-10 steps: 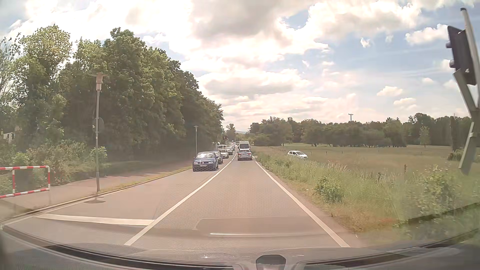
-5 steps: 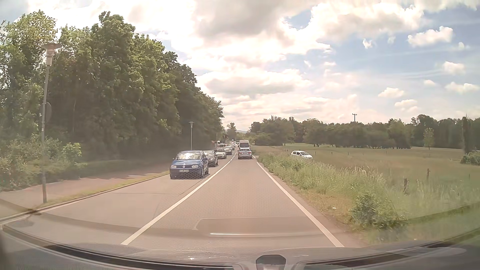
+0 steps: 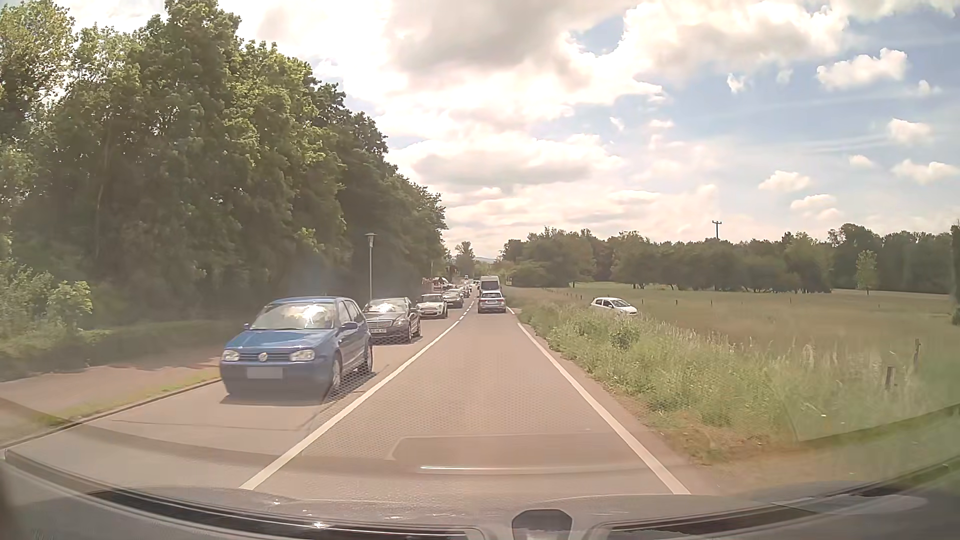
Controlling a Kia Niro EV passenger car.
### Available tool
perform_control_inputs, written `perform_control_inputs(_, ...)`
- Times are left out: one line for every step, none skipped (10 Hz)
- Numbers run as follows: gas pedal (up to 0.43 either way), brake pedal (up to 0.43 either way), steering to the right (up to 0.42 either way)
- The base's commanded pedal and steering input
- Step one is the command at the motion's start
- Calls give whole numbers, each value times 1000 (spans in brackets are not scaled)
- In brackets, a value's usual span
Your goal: Follow the waypoints while adhering to traffic rules and regulations
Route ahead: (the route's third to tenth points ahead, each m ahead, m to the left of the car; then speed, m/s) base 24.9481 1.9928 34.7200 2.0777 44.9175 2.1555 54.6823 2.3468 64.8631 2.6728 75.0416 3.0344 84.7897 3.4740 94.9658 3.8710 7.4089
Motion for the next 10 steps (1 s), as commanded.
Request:
perform_control_inputs(47,0,-6)
perform_control_inputs(47,0,-5)
perform_control_inputs(47,0,-5)
perform_control_inputs(47,0,-5)
perform_control_inputs(47,0,-4)
perform_control_inputs(47,0,-4)
perform_control_inputs(47,0,-4)
perform_control_inputs(47,0,-3)
perform_control_inputs(47,0,-2)
perform_control_inputs(47,0,-2)
